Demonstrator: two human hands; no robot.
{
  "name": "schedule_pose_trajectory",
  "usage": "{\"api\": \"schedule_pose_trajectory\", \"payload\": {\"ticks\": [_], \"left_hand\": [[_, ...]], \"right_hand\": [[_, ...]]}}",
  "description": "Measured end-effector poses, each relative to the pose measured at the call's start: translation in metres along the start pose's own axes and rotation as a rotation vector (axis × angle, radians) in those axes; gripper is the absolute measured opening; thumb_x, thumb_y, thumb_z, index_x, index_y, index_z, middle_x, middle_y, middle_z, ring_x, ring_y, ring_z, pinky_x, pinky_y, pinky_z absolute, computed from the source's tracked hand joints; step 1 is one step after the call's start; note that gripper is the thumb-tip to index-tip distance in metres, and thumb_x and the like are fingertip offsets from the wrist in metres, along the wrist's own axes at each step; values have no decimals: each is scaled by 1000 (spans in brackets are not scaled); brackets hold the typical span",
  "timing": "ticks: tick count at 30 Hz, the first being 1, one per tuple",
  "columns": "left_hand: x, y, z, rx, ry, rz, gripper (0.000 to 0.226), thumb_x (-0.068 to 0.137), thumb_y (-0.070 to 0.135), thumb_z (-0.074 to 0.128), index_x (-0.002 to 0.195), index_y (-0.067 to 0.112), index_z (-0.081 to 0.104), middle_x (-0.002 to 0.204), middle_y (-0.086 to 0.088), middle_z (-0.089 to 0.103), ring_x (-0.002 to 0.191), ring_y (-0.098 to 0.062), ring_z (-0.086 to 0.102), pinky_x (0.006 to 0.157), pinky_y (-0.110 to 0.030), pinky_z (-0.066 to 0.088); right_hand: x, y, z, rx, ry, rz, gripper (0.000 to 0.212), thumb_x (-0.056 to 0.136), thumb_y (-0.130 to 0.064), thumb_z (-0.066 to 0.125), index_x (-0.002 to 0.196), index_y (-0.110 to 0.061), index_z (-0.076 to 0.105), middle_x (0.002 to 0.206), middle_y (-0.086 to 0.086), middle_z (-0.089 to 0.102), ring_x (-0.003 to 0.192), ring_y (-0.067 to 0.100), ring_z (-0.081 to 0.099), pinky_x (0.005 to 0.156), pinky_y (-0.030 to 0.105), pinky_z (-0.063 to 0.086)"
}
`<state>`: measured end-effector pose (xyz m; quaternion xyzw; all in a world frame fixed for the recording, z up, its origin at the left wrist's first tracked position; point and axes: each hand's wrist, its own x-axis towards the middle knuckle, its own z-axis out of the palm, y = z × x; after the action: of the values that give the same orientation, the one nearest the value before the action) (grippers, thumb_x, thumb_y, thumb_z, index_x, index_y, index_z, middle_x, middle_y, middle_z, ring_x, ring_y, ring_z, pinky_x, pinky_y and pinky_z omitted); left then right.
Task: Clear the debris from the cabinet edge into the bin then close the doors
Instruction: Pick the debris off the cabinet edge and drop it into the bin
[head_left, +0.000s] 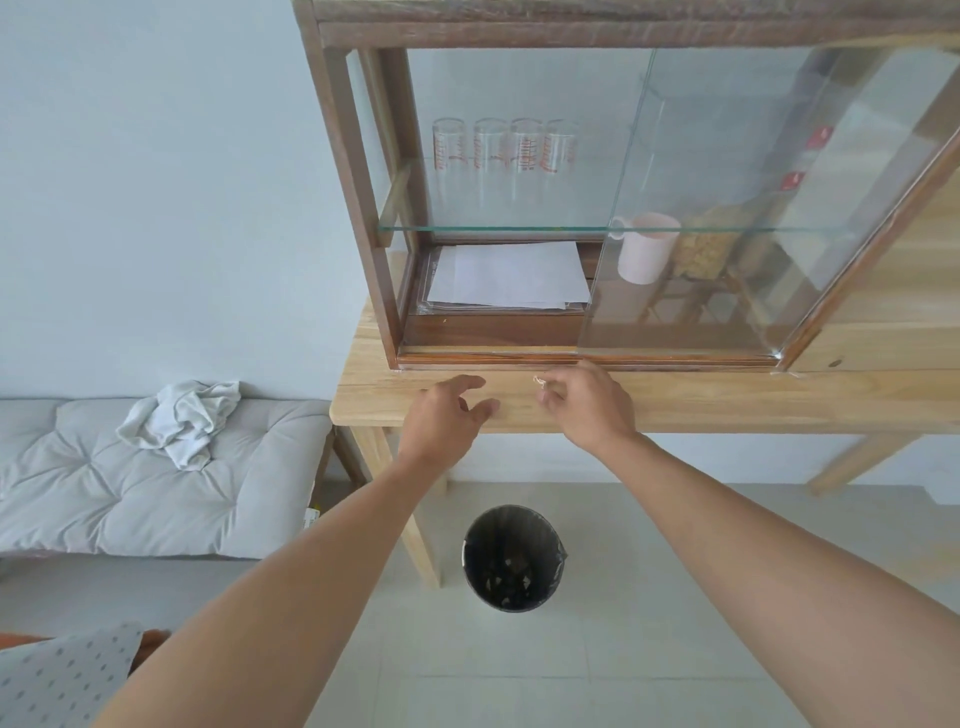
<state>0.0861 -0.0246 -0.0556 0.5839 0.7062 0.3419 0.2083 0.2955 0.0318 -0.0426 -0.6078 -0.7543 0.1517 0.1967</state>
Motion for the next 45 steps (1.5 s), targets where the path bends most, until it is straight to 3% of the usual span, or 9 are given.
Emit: {"api": "schedule_pose_trajectory", "payload": {"ticks": [5, 12, 18, 25, 30, 32, 35, 39, 45], "left_hand": [[-9, -6, 7, -8, -7, 0, 42, 91, 54, 75, 127, 31, 71, 64, 8, 64, 59, -6, 58, 57, -23, 42], [-36, -8, 19, 11, -91, 16, 45, 92, 53, 74, 132, 33, 68, 62, 6, 64, 68, -18, 59, 67, -35, 54], [-57, -13, 34, 31, -116, -7, 47, 92, 54, 73, 132, 30, 69, 65, 10, 60, 68, -15, 59, 65, -31, 47], [-72, -42, 59, 71, -207, -52, 47, 93, 53, 72, 134, 30, 66, 68, 13, 66, 69, -4, 64, 62, -27, 49], [-67, -82, 73, 105, -298, -117, 49, 95, 50, 71, 137, 27, 64, 81, 14, 68, 79, -7, 65, 76, -32, 58], [-66, -100, 75, 115, -335, -149, 49, 96, 48, 71, 139, 27, 63, 80, 12, 69, 77, -6, 66, 73, -28, 55], [-64, -125, 75, 123, -343, -200, 48, 95, 48, 72, 138, 28, 63, 78, 13, 69, 72, -4, 66, 64, -20, 49], [-60, -144, 72, 154, -359, -229, 48, 96, 47, 72, 138, 27, 64, 81, 13, 69, 75, -5, 67, 70, -24, 51], [-53, -128, 65, 160, -345, -202, 48, 97, 47, 70, 140, 27, 62, 80, 11, 69, 76, -8, 67, 73, -29, 56]], "right_hand": [[-2, -2, 3, 27, 19, 24, 14, 100, -35, 67, 103, -36, 81, 100, -11, 60, 105, 19, 67, 72, 32, 40], [-42, 9, 2, 205, -1, 29, 12, 100, -32, 68, 100, -29, 80, 80, -17, 54, 78, 9, 56, 67, 30, 41], [-78, 33, 6, 243, -114, 42, 12, 98, -35, 69, 92, -29, 78, 58, -13, 52, 58, 7, 53, 57, 28, 37], [-95, 73, 60, 163, -254, 187, 10, 97, -38, 69, 95, -35, 78, 74, -16, 64, 69, 7, 63, 56, 24, 39], [-85, 85, 106, 134, -292, 265, 16, 98, -39, 67, 97, -30, 81, 75, -20, 63, 79, 14, 68, 66, 29, 48], [-77, 85, 120, 133, -301, 282, 17, 98, -40, 66, 98, -29, 80, 76, -19, 64, 82, 15, 71, 67, 29, 52], [-67, 85, 137, 138, -299, 300, 22, 100, -41, 64, 114, -31, 78, 82, -15, 68, 87, 19, 72, 74, 32, 55], [-67, 88, 143, 155, -341, 304, 42, 100, -44, 64, 138, -27, 68, 89, -15, 68, 97, 19, 72, 86, 35, 57], [-71, 92, 123, 160, -316, 296, 40, 100, -42, 64, 136, -28, 69, 90, -13, 71, 93, 18, 72, 87, 36, 57]]}}
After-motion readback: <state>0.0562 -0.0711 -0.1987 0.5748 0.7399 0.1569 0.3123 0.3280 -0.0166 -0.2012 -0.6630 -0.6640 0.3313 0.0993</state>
